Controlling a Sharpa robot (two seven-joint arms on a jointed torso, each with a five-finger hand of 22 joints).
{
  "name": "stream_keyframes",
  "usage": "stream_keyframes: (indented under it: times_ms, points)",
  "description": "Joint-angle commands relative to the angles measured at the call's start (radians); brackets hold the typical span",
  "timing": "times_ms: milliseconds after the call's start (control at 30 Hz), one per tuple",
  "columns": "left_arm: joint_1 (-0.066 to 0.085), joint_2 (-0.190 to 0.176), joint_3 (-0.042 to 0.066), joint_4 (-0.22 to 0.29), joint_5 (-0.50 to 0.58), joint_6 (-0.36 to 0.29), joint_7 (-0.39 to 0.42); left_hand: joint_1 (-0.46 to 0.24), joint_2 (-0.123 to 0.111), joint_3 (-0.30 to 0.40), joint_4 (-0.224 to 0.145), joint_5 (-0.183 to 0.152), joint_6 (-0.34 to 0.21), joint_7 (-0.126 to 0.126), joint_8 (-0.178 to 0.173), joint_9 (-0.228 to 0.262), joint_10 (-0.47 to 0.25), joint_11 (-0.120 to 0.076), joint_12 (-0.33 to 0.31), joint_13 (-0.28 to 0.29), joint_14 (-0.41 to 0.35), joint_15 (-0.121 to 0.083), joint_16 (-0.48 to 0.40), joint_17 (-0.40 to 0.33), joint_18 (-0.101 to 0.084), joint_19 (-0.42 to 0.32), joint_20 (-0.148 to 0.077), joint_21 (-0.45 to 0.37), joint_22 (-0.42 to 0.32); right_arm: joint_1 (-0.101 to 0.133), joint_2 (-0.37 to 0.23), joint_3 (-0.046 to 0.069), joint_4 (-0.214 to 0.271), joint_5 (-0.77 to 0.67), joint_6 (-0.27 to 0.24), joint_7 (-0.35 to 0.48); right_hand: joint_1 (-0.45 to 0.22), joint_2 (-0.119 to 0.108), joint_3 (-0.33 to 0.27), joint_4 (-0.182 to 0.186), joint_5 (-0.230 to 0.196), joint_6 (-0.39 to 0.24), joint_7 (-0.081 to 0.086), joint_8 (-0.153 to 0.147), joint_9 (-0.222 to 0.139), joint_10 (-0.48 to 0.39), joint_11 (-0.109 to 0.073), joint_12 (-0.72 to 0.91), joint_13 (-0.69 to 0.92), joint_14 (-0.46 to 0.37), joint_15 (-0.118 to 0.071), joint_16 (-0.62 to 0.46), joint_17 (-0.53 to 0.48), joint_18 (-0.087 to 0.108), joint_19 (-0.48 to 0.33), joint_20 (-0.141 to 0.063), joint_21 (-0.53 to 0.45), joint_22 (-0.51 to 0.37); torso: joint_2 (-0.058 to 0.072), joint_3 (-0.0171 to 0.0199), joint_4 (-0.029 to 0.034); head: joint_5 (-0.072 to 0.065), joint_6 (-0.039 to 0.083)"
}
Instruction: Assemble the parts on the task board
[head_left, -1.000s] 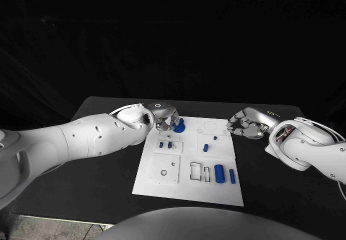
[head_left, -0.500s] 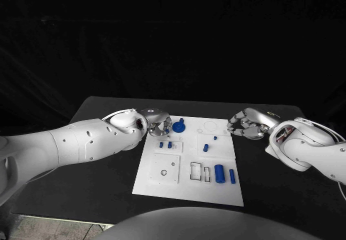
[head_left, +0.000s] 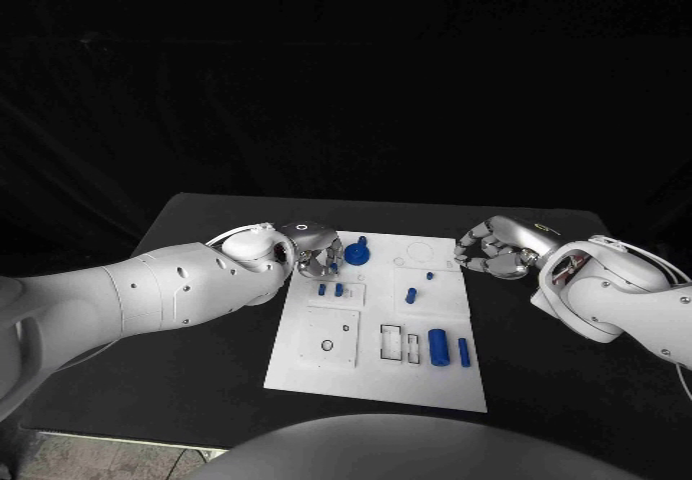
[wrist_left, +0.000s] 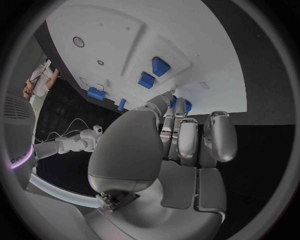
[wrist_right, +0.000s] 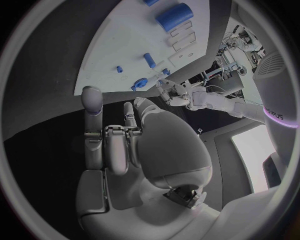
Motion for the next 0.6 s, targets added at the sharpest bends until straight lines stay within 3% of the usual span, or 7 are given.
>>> stream_keyframes:
  times_ms: [33, 600]
  points:
    - [-0.005, 0.006, 0.000, -0.005, 0.000, 0.004, 0.003, -0.008, 0.003, -0.001, -0.003, -0.006, -0.006, -0.001, 0.000, 0.001, -0.005, -0.001, -0.003, -0.001, -0.004, 0.000, -0.001, 0.002, -0.006, -0.004, -0.001, 0.001, 0.189, -0.001, -0.002, 0.000, 0.001, 0.000, 0.004, 0.002, 0.009, -0.003, 0.004, 0.000, 0.004, 0.009, 0.000, -0.002, 0.002, 0.050, 0.004, -0.003, 0.208, 0.072, 0.006, -0.006, 0.137, 0.017, -0.007, -0.003, -0.004, -0.001, 0.000, -0.0001, 0.0004, -0.001, 0.000]
    - [-0.014, 0.029, 0.000, -0.031, -0.001, 0.008, 0.010, -0.008, 0.003, 0.000, -0.003, -0.006, -0.006, -0.001, 0.000, 0.001, -0.004, -0.001, -0.003, -0.001, -0.006, 0.000, -0.002, -0.001, -0.006, -0.004, -0.001, 0.001, 0.189, -0.001, 0.000, 0.000, 0.000, 0.001, 0.006, 0.000, 0.009, -0.003, 0.004, 0.000, 0.004, 0.009, 0.000, -0.002, 0.002, 0.050, 0.004, -0.003, 0.208, 0.072, 0.006, -0.006, 0.137, 0.017, -0.007, -0.003, -0.004, -0.001, 0.000, 0.0000, 0.0004, 0.000, 0.000]
